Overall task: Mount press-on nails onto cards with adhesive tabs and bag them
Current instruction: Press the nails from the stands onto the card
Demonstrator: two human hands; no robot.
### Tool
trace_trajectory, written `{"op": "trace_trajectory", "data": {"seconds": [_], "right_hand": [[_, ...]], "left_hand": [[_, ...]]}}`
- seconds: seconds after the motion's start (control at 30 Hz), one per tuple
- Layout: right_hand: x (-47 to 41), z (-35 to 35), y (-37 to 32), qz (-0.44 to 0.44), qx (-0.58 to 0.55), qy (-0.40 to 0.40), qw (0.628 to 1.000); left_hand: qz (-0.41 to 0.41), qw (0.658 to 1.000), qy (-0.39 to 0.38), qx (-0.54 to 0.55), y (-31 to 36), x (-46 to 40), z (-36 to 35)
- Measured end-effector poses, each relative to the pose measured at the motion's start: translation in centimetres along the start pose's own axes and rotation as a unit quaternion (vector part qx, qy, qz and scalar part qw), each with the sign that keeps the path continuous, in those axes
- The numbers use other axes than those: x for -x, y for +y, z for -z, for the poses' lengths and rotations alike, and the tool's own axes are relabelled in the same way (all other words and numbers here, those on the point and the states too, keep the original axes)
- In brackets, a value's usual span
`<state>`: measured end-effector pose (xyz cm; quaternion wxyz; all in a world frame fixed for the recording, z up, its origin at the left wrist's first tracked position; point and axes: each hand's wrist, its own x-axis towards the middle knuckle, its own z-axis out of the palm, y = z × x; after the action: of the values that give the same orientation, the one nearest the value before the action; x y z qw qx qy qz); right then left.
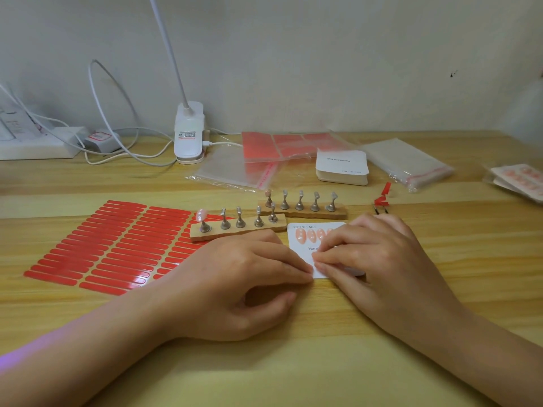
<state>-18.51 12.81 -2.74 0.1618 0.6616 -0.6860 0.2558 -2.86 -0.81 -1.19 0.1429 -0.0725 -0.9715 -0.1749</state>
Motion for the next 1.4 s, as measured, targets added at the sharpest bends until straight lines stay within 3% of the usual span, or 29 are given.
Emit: {"op": "trace_trajectory", "data": {"seconds": [0.27, 0.53, 1.13, 1.3, 1.4], "right_hand": [[0.2, 0.2, -0.3, -0.006, 0.011, -0.001, 1.000], [0.4, 0.2, -0.3, -0.062, 0.015, 0.058, 0.996], [0.2, 0.3, -0.6, -0.054, -0.002, 0.001, 0.999], [0.0, 0.4, -0.6, -0.058, -0.005, -0.006, 0.998], [-0.2, 0.4, -0.7, -0.060, -0.007, -0.010, 0.998]], "left_hand": [[0.003, 1.000, 0.004, 0.005, 0.0, 0.0, -0.1], [0.009, 1.000, 0.000, 0.008, 0.0, 0.0, 0.1], [0.013, 1.000, -0.016, 0.008, 0.2, -0.1, 0.6], [0.043, 0.996, 0.054, 0.061, -0.6, -0.2, 3.3], [0.101, 0.988, 0.113, 0.018, -2.0, 0.3, 5.6]]}}
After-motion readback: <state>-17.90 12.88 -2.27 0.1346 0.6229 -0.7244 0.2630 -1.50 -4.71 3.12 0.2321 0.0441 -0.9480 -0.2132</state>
